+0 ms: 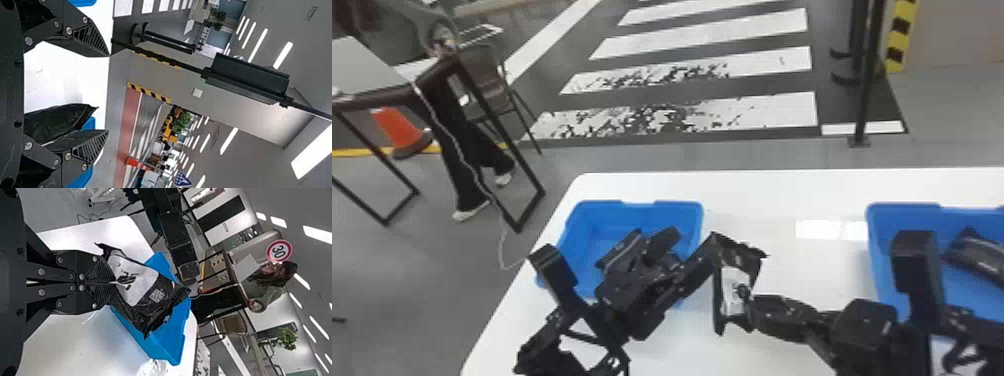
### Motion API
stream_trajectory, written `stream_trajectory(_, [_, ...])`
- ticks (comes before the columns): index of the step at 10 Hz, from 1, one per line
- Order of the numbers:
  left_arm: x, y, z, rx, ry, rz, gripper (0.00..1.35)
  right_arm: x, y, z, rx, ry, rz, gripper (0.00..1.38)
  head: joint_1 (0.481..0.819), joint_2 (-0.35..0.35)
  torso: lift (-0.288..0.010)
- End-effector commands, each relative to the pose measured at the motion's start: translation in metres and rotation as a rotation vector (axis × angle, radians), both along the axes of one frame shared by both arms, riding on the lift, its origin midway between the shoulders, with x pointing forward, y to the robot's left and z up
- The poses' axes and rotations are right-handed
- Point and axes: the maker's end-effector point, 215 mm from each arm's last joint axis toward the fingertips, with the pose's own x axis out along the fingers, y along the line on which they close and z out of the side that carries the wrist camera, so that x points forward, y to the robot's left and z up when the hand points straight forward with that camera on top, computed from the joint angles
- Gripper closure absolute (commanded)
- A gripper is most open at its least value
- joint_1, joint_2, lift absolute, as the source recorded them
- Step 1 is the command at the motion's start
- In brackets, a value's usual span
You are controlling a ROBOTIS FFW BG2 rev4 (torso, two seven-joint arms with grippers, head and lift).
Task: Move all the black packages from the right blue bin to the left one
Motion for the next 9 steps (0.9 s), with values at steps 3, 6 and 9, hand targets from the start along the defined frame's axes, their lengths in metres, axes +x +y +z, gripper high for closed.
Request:
stream_trajectory(3, [-0.008,-0.011,-0.019,-0.04,0.093,-0.052,0.38,0.007,0.003,0.008,0.018,-0.017,-0.008,1.19,0.695,0.35,-0.132])
stream_trajectory(6, [-0.008,-0.025,0.0,-0.121,0.051,-0.074,0.38,0.006,0.003,0.006,0.02,-0.011,-0.008,1.19,0.695,0.333,-0.132])
stream_trajectory(9, [-0.013,-0.038,0.015,-0.243,0.053,-0.113,0.38,0.006,0.002,0.005,0.018,-0.01,-0.009,1.19,0.695,0.321,-0.132])
